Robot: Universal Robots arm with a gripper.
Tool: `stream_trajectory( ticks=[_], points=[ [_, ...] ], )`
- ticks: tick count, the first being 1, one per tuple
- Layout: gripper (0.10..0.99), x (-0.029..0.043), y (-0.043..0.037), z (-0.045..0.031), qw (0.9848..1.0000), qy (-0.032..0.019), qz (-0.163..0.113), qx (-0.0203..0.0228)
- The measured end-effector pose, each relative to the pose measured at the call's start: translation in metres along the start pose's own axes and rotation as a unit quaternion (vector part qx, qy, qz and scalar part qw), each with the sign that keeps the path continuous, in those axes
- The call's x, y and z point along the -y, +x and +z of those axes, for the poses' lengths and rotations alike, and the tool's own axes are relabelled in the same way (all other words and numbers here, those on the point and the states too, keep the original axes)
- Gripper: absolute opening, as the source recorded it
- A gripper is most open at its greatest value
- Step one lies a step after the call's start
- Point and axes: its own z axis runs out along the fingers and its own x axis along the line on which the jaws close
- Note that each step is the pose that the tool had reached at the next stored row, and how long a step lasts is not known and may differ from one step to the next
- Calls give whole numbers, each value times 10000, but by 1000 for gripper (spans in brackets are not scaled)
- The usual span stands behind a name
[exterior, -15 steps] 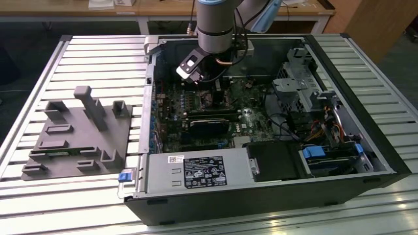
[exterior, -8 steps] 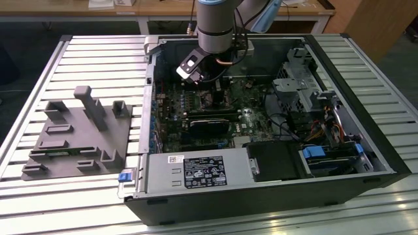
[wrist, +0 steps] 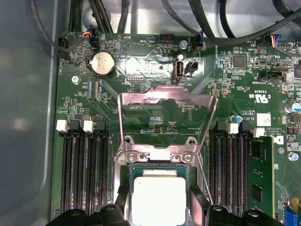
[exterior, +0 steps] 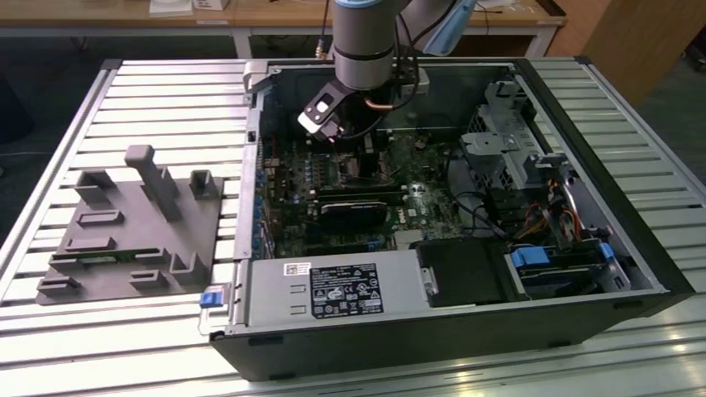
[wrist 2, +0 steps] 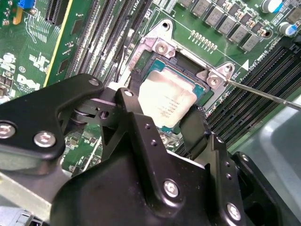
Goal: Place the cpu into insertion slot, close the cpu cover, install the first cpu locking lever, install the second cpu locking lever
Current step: 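Place the cpu into insertion slot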
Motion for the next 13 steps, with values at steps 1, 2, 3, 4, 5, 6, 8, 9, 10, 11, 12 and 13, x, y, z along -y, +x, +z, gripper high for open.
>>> stream_trajectory(
  ticks=[1,2,3,4,5,6,8,9,10,11,12,13],
  points=[
    [612,0,0,-7,10000,0,0,0],
    [612,-1,-1,-20,10000,-1,0,-1],
    [612,-2,-1,-35,10000,-1,0,-1],
    [612,-3,-1,-51,10000,-1,0,-2],
    [612,-4,-2,-65,10000,-1,0,-2],
    [612,-5,-2,-78,10000,-1,0,-2],
    [612,-6,-2,-86,10000,-1,0,-2],
    [612,-6,-2,-86,10000,-2,0,-3],
    [612,-6,-2,-86,10000,-2,0,-3],
    [612,-6,-2,-86,10000,-2,0,-3],
    [612,-6,-3,-87,10000,-1,0,-2],
    [612,-6,-3,-87,10000,-1,0,-2]
  ],
)
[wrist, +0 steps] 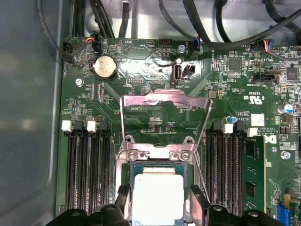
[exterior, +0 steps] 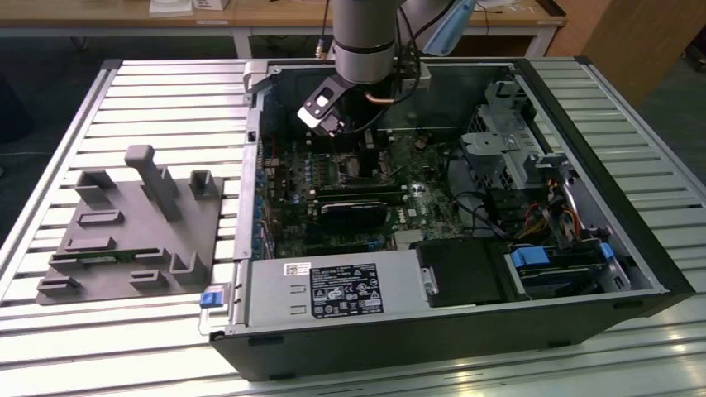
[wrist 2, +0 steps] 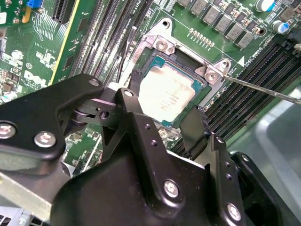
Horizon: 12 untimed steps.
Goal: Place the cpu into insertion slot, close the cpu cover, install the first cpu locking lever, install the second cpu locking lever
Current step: 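Place the cpu into insertion slot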
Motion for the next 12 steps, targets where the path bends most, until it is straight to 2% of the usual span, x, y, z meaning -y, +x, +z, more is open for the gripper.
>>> stream_trajectory(
  ticks=[3,6,7,8,9,12],
  points=[
    [596,0,0,0,10000,0,0,0],
    [416,0,0,-1,10000,0,0,0],
    [416,0,0,-1,10000,0,0,0],
    [357,0,0,-2,10000,0,0,0],
    [357,0,0,-2,10000,0,0,0],
    [180,0,0,-3,10000,0,0,0]
  ],
)
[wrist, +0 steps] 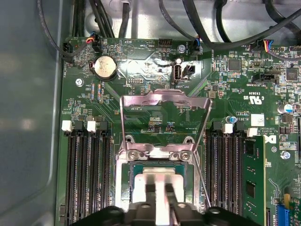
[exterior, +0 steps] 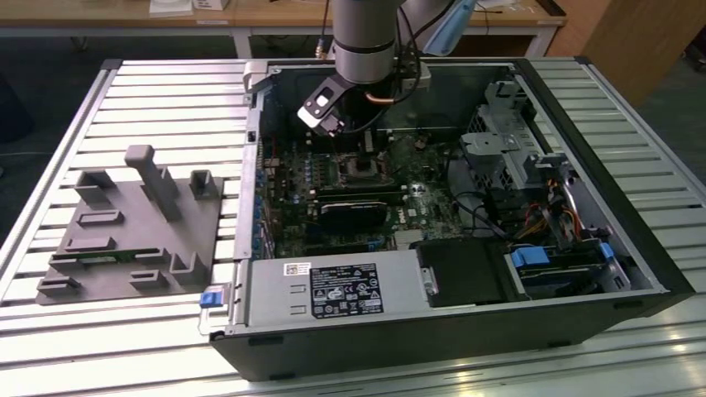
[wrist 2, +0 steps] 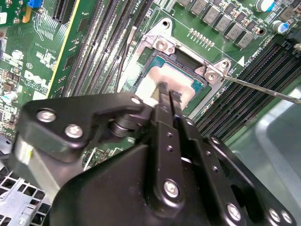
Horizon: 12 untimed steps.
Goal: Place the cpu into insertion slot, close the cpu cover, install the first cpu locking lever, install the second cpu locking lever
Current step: 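Place the cpu into insertion slot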
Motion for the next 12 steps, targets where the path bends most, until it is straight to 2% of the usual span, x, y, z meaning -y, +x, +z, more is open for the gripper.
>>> stream_trajectory(
  ticks=[1,2,3,12],
  points=[
    [180,0,0,0,10000,0,0,0],
    [122,0,0,0,10000,0,0,0],
    [106,0,0,0,10000,0,0,0],
    [106,1,0,11,10000,3,67,4]
  ],
)
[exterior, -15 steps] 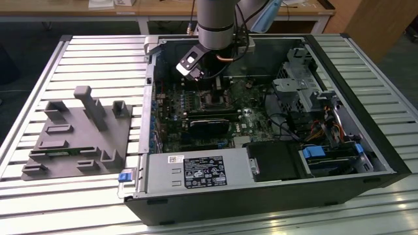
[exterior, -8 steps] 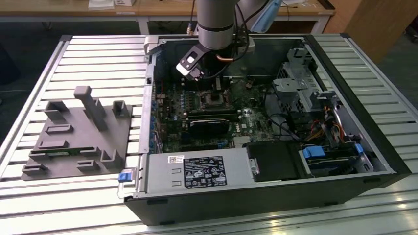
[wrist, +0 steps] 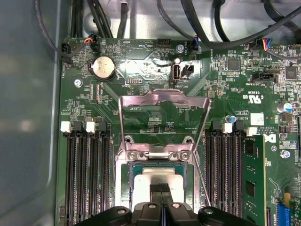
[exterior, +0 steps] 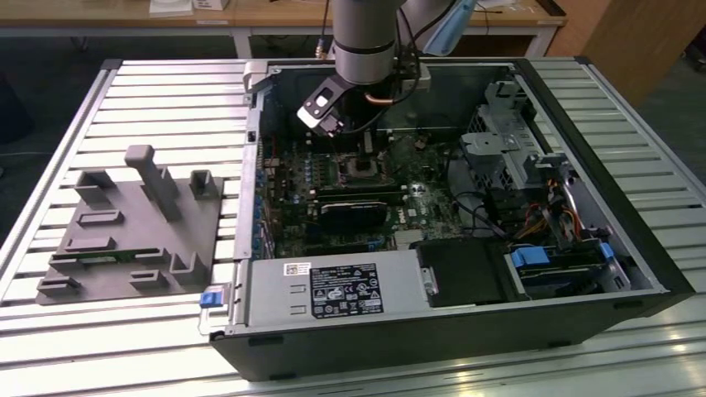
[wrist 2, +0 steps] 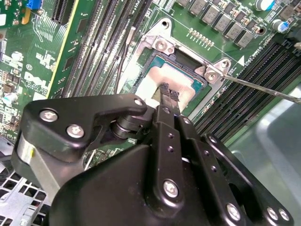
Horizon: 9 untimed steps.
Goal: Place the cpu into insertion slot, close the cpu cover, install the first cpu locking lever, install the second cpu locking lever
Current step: 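Place the cpu into insertion slot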
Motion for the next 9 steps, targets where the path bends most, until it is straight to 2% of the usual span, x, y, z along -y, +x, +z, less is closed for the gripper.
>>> stream_trajectory(
  ticks=[9],
  points=[
    [106,2,1,27,10000,1,16,-1]
  ],
)
